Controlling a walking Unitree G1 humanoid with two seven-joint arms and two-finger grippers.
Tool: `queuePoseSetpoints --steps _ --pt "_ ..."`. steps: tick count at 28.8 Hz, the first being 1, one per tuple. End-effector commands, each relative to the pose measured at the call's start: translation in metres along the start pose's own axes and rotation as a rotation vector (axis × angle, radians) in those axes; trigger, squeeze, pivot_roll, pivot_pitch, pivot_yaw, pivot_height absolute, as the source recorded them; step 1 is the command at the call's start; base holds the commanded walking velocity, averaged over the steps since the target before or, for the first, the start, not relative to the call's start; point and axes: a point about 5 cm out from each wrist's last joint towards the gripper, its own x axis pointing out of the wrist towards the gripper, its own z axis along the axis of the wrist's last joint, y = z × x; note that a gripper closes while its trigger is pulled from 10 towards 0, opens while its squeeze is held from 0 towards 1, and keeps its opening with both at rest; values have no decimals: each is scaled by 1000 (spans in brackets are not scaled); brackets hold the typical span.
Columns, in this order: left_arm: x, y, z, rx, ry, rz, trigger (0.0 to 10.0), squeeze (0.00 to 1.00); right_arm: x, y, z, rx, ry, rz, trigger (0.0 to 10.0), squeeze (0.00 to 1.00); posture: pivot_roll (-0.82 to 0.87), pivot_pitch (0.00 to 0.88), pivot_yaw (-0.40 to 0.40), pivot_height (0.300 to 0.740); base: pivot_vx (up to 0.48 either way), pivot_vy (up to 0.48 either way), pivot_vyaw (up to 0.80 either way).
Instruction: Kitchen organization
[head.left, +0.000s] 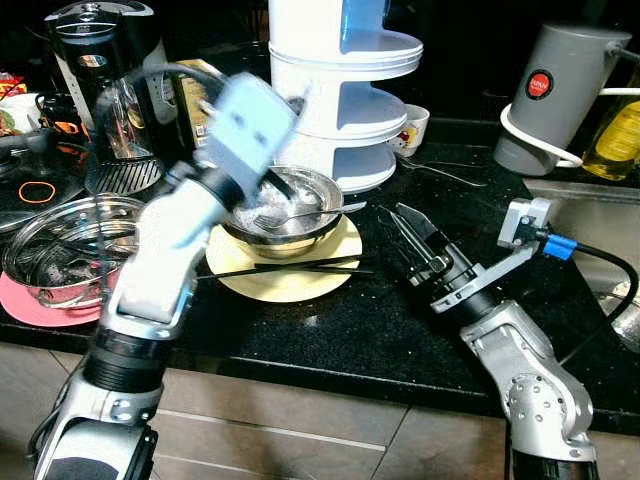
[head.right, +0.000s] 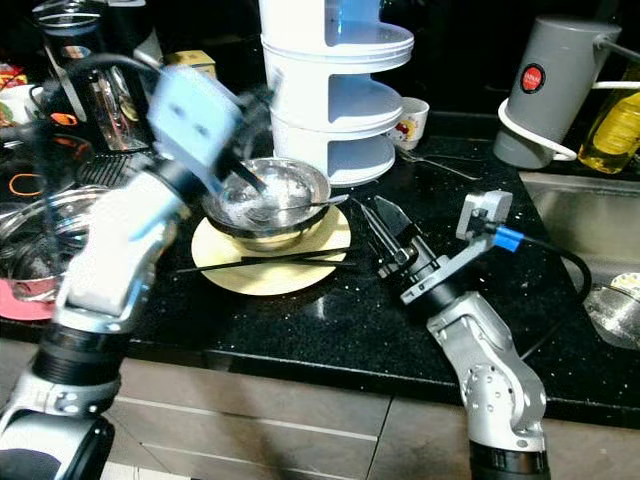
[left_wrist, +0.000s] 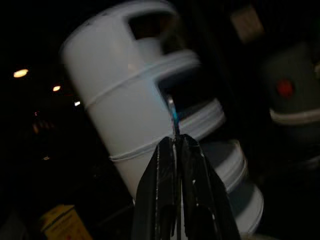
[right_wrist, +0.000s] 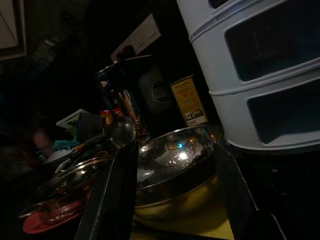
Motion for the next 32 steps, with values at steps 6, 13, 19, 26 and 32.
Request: queuePoseSetpoints --steps 6,13,19,26,32 --pt "-15 1 15 -146 -22 71 0 0 3 0 -1 1 -6 -5 10000 0 -79 0 -29 740 0 0 0" --pt "-37 -3 21 -182 44 140 0 0 6 -1 -3 12 -2 2 10000 0 -52 0 -39 740 0 0 0" --pt "-48 -3 20 -147 103 170 0 0 10 0 -5 23 -3 10 10000 0 -30 0 -43 740 0 0 0" --pt "-55 -3 17 -18 159 207 0 0 13 1 -7 29 -3 24 10000 0 -24 0 -47 740 0 0 0" --pt "-49 16 26 108 130 276 0 0 15 2 -8 34 -7 33 10000 0 -23 0 -49 740 0 0 0"
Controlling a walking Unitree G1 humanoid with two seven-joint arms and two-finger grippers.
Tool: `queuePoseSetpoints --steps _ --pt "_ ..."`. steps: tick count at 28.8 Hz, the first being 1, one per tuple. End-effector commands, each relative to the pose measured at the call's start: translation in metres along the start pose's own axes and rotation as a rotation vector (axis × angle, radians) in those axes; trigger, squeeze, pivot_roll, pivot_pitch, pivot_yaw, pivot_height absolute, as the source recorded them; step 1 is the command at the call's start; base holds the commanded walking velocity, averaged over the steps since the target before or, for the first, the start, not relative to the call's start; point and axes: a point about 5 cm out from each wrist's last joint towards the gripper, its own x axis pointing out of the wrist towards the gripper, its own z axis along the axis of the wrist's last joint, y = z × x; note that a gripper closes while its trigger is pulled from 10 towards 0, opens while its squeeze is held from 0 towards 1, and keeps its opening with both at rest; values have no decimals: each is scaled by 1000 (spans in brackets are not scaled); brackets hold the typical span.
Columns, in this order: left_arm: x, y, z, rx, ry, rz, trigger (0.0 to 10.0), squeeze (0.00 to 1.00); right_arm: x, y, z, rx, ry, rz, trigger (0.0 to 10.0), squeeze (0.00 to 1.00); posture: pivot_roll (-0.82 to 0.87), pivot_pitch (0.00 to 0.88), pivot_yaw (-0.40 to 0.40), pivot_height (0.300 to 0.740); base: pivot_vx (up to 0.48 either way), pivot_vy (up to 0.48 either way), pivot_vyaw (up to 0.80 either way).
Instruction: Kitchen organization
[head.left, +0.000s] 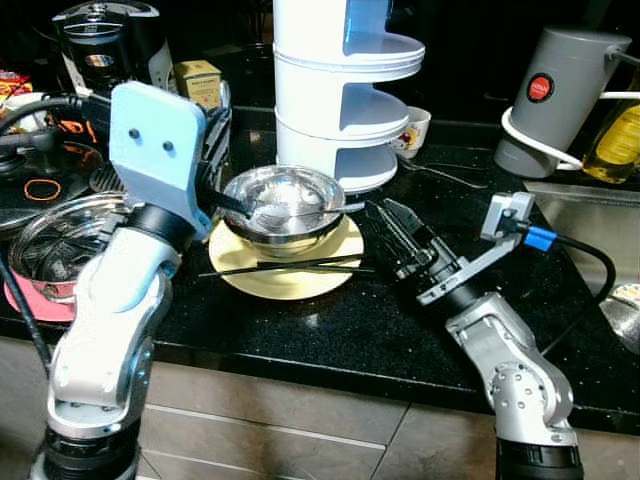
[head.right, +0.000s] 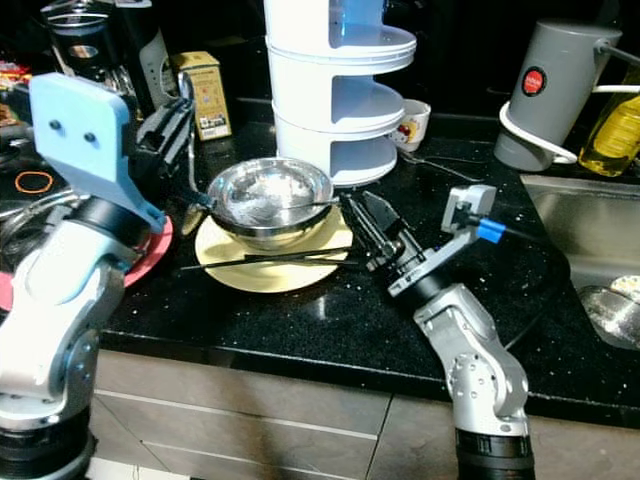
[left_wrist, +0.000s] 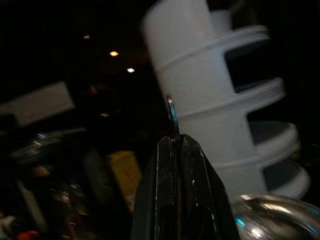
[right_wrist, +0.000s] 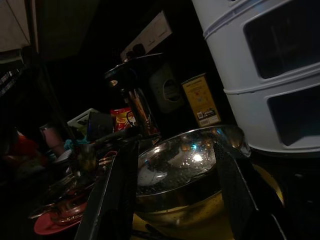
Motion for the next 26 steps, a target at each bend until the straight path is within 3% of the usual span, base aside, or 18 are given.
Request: queuePoseSetpoints --steps 1,8,9,10,14,26 --pt "2 5 2 22 -11 28 0 0 2 -1 0 2 -5 1 10000 0 -23 0 -49 740 0 0 0" --pt "6 -3 3 16 -21 -2 275 0 3 -1 -1 1 -5 5 10000 0 -28 0 -49 740 0 0 0" --pt "7 -5 4 12 -24 -12 9294 0 3 0 -1 1 -5 5 10000 0 -28 0 -48 740 0 0 0" --pt "9 -6 7 10 -35 -17 10000 0 2 0 -1 1 -5 6 10000 0 -30 0 -46 740 0 0 0" --pt "11 -6 8 9 -41 -17 10000 0 2 0 -1 2 -6 7 10000 0 -32 0 -45 740 0 0 0" --pt "13 -17 1 -37 -21 -50 10000 0 2 -1 4 8 -27 6 10000 0 -41 0 -40 740 0 -324 0"
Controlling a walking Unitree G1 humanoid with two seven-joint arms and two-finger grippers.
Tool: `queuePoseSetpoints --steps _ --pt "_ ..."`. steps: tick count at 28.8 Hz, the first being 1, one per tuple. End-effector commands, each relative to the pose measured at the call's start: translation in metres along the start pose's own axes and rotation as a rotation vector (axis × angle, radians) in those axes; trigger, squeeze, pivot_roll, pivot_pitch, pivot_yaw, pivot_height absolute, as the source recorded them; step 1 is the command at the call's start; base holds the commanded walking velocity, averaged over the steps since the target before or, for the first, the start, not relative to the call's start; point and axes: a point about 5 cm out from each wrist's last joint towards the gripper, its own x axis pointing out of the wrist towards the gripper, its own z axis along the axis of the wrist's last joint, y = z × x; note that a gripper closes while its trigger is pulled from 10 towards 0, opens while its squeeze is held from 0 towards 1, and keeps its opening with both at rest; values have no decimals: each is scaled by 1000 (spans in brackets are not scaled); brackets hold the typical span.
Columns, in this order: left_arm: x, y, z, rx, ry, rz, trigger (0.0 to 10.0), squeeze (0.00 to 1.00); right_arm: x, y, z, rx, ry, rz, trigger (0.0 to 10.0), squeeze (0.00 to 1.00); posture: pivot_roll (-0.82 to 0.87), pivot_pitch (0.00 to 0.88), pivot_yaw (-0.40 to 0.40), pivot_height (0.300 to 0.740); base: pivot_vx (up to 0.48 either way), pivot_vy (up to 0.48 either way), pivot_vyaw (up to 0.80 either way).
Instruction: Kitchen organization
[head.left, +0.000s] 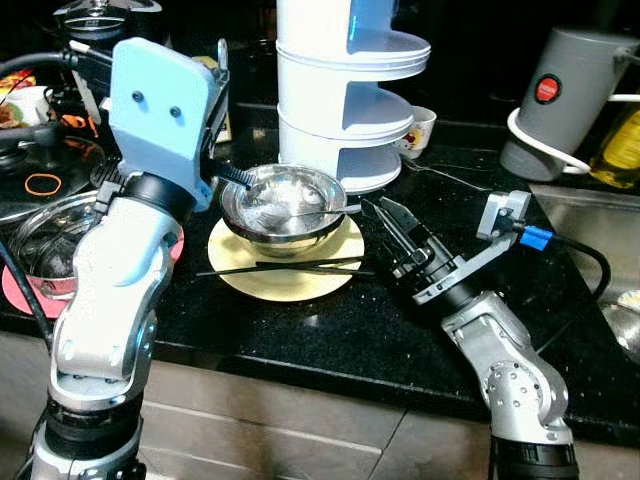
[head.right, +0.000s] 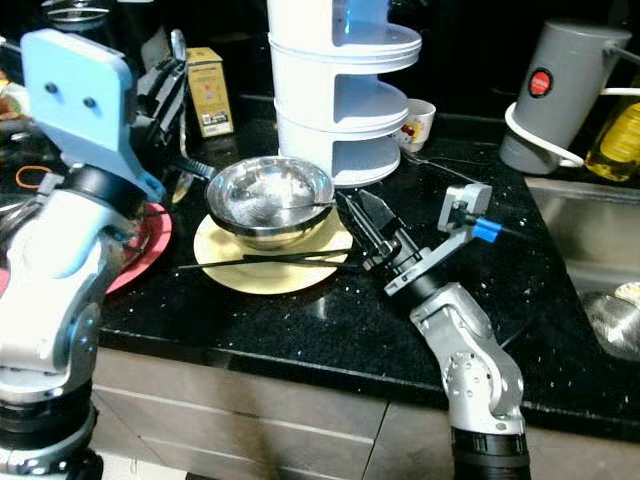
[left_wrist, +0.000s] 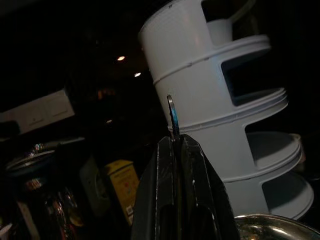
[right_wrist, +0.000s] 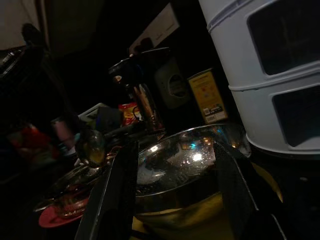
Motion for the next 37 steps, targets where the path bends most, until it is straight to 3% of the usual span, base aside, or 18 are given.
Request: queuePoseSetpoints --steps 1,5,17,37 --pt "0 -6 -4 -15 8 -22 10000 0 0 -3 5 7 -24 -6 10000 0 -41 0 -40 740 0 -379 0" --pt "1 -8 -5 -22 9 -29 10000 0 0 -4 6 9 -20 -13 10000 0 -43 0 -39 740 0 -390 0" --pt "1 -14 -7 -44 9 -42 10000 0 1 -5 9 20 -28 -15 10000 0 -52 0 -39 740 0 -389 -769" --pt "5 -19 -10 -62 2 -69 10000 0 1 -5 8 6 -15 -21 10000 0 -56 0 -41 740 0 -388 0"
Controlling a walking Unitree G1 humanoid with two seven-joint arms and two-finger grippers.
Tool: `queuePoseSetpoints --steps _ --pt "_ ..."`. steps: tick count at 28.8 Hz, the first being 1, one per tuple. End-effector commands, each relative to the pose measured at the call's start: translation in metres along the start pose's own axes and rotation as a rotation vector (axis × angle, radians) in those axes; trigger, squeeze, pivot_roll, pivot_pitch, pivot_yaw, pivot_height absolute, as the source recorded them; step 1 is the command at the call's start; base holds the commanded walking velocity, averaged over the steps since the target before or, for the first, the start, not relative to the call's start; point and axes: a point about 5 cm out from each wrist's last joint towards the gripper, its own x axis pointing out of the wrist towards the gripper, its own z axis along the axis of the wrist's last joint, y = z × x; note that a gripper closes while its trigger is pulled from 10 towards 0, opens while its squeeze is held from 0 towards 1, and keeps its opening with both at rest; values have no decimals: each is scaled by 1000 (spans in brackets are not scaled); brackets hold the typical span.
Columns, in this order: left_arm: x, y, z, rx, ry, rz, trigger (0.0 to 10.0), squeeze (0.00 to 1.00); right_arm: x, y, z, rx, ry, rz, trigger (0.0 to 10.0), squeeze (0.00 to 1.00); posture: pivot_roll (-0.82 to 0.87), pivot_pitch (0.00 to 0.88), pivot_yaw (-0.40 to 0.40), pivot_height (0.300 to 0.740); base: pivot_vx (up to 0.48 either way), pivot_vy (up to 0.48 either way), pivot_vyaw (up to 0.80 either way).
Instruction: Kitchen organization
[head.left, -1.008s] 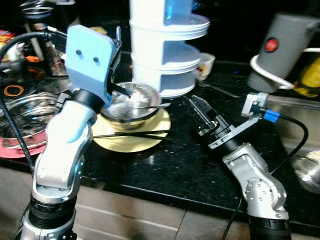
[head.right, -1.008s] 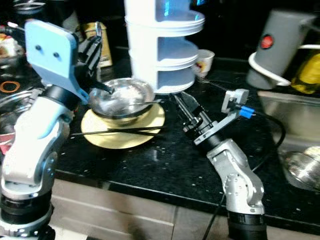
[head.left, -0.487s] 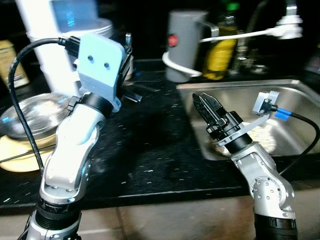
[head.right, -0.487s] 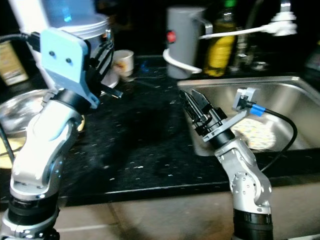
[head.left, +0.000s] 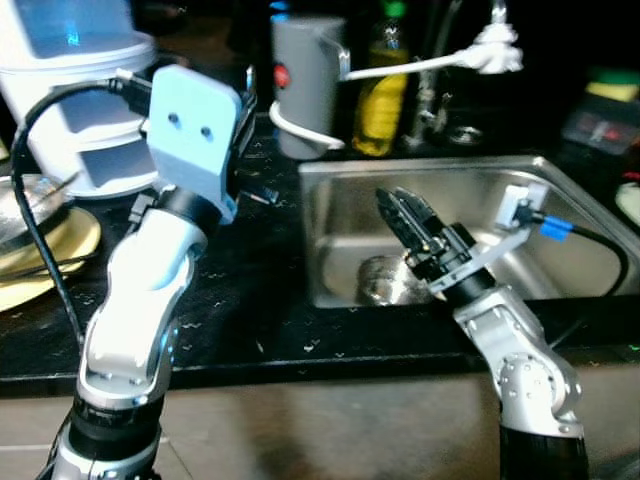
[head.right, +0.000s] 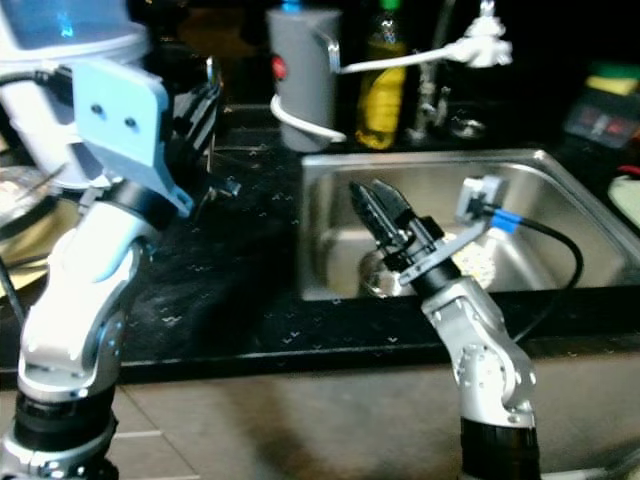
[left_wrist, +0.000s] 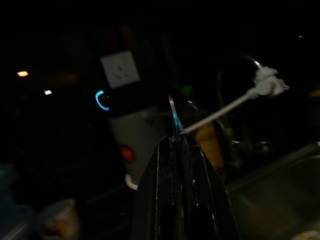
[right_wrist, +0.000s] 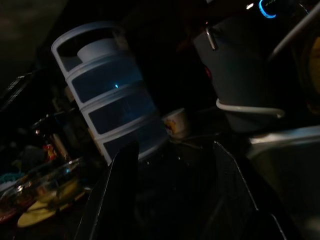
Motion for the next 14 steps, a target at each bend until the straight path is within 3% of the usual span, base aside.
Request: queuePoseSetpoints --steps 1,3,14 --pt "5 -3 0 -10 -16 -35 10000 0 0 -1 0 -9 9 -6 10000 0 -57 0 -42 740 0 -345 0" --pt "7 -4 -1 -19 -23 -50 10000 0 -1 -1 -1 -9 10 -8 10000 0 -57 0 -42 740 0 -345 0" --pt "28 3 -19 -71 -9 -96 10000 0 -1 -1 -1 -17 14 -15 10000 0 -71 0 -39 740 0 0 0"
